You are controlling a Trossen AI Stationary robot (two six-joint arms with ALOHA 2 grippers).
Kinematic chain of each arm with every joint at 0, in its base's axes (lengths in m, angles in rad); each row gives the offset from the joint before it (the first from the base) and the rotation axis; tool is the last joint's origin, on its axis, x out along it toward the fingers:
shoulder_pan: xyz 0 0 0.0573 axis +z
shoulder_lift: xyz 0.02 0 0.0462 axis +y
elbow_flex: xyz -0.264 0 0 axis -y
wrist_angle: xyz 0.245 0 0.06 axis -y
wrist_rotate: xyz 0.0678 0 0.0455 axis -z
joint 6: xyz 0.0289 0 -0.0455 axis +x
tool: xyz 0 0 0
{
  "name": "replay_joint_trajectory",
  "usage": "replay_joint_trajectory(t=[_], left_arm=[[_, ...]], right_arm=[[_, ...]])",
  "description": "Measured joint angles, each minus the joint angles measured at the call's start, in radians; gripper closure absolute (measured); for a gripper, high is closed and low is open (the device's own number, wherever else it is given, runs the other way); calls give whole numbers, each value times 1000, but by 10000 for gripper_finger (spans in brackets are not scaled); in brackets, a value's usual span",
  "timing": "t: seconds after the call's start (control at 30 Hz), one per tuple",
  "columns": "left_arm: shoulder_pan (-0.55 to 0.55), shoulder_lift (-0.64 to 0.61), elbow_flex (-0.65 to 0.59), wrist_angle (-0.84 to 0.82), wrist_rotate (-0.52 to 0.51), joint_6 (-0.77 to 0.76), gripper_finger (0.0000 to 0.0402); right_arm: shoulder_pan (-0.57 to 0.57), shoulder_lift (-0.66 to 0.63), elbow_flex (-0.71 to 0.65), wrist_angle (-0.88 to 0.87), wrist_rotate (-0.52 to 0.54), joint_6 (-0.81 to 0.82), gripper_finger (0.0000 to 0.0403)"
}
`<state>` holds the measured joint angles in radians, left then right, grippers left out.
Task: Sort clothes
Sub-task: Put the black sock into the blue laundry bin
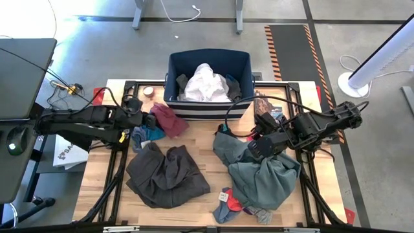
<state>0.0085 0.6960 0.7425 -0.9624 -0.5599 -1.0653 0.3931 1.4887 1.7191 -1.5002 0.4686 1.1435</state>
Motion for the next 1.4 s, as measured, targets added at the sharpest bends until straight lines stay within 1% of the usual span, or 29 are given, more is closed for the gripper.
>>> replay_joint_trajectory(t=[0.1,0.17,0.23,0.33,0.4,0.47,0.53,0.6,0.7,0.77,0.87,0.93,1.03,1.13,1.2,1.27,1.33,1.37,1.4], left_arm=[[7,0,0,-16,21,-24,401],[11,0,0,6,76,-31,401],[12,0,0,50,156,-32,401],[12,0,0,169,328,-25,401],[11,0,0,286,439,-30,401],[10,2,0,433,496,-52,401],[9,6,0,591,497,-72,401],[10,14,0,724,477,-76,401],[17,30,0,812,416,-79,400],[19,39,0,797,383,-93,391],[18,53,-1,718,392,-110,365],[18,62,-1,670,402,-113,340],[18,70,-1,644,416,-128,296],[18,68,-1,643,386,-103,253],[18,57,-1,641,357,-51,232],[18,42,-1,623,319,-5,218],[18,30,-1,567,296,34,213],[18,28,-1,532,303,46,213],[18,28,-1,496,333,56,213]], right_arm=[[0,0,0,0,0,7,261],[0,0,0,1,0,7,261],[0,0,0,2,0,7,261],[0,0,0,1,1,1,261],[0,0,0,1,13,-3,261],[-1,0,0,1,32,-18,261],[-1,0,0,1,43,-26,261],[-1,0,0,2,56,-26,261],[-1,0,0,12,66,-25,261],[-1,0,0,20,66,-21,261],[-1,0,0,39,66,-19,261],[1,0,0,52,66,-19,261],[7,0,0,65,63,-19,261],[7,0,0,67,61,-19,261],[7,0,0,68,60,-19,261],[7,0,0,68,59,-19,261],[7,0,0,69,53,-19,261],[7,0,0,69,48,-19,261],[7,0,0,69,42,-18,261]])
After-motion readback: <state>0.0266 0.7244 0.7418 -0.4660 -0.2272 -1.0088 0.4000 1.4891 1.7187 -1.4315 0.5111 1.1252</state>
